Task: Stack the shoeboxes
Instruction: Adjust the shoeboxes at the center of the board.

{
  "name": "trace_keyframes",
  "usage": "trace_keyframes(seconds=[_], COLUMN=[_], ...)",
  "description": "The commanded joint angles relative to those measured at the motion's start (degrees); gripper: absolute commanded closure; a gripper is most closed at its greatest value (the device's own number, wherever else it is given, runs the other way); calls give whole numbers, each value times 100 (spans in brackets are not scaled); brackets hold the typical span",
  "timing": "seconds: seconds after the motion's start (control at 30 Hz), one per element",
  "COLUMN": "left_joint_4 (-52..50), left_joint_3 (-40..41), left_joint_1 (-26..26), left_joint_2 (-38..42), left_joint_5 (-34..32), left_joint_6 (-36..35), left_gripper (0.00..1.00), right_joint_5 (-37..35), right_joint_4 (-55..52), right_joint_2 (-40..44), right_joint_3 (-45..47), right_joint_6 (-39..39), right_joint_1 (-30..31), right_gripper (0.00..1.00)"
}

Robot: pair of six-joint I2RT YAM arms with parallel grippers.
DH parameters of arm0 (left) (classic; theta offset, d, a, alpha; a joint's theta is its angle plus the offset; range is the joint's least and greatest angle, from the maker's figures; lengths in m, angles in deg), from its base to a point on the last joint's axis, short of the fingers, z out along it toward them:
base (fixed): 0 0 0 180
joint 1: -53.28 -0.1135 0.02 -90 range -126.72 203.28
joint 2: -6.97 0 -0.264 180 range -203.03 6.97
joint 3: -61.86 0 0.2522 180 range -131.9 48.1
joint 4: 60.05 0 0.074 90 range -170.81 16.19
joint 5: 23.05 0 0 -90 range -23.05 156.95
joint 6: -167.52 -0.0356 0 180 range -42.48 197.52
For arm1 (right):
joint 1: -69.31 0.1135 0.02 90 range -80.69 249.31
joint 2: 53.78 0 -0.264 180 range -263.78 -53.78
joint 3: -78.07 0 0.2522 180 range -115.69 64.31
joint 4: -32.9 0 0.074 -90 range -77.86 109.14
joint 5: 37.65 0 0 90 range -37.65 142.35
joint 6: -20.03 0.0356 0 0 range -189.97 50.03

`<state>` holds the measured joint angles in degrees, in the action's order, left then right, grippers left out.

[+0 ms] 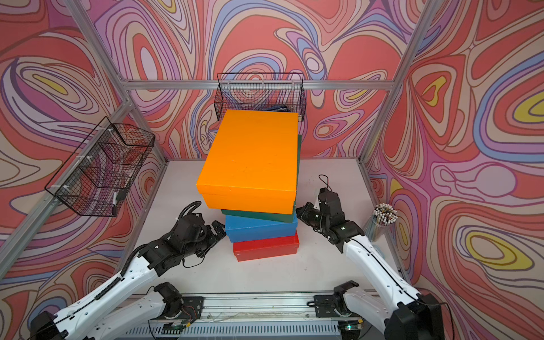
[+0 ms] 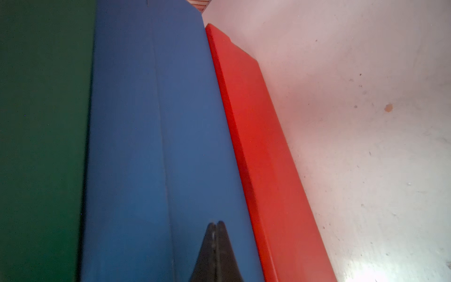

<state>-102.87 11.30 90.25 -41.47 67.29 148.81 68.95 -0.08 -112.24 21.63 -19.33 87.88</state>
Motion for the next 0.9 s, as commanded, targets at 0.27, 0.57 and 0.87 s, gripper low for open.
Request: trace_keyframes(seconds=[0.27, 0.57, 0.87], left_joint_4=[-153, -206, -2305], left_joint_3=[-108, -334, -759], left_joint_1=[955, 1357, 1349], left_joint_2=[-171, -180, 1177], left_joint_5=[-605, -818, -2298], left_joint_6=[462, 511, 594], left_gripper=[4, 4, 2], right_joint_5=[122, 39, -1565], right_joint_4=[-566, -1146, -2122], right_joint_2=[613, 951, 431], right_joint_3=[152, -10, -954], right_joint_6=[149, 193, -452], right_joint_1=[181, 179, 174], right_gripper=[100, 100, 100])
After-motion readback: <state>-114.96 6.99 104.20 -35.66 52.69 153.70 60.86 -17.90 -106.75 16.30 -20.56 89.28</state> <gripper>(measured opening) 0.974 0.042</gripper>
